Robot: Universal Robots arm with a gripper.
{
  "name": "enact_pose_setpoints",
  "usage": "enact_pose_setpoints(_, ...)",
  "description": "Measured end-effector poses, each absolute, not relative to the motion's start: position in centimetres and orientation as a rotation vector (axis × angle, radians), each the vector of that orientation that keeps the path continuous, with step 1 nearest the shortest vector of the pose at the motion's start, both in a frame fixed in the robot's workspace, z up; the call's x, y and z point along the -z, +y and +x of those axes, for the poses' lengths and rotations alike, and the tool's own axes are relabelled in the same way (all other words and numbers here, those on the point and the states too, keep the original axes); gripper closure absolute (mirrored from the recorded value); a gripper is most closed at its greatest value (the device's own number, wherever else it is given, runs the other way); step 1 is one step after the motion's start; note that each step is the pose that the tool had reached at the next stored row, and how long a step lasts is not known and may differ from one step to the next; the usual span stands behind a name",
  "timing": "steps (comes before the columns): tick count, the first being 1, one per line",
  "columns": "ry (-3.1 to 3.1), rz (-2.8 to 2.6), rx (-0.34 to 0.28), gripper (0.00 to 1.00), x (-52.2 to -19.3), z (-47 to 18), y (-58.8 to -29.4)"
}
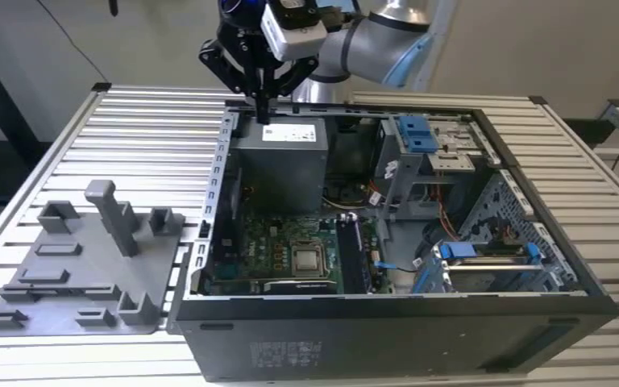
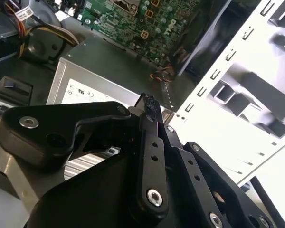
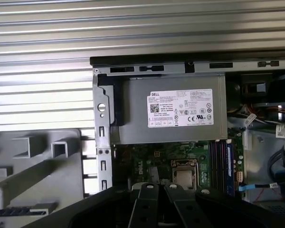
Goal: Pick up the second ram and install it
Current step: 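Reach for the second ram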
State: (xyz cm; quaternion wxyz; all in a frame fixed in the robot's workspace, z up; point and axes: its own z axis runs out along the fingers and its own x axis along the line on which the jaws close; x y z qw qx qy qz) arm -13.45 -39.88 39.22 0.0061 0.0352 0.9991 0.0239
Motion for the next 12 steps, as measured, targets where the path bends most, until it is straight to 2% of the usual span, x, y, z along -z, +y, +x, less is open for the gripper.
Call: enact_pose_setpoints(12, 3.130, 0.111, -0.075, 0.89, -39.2, -14.6, -39.9)
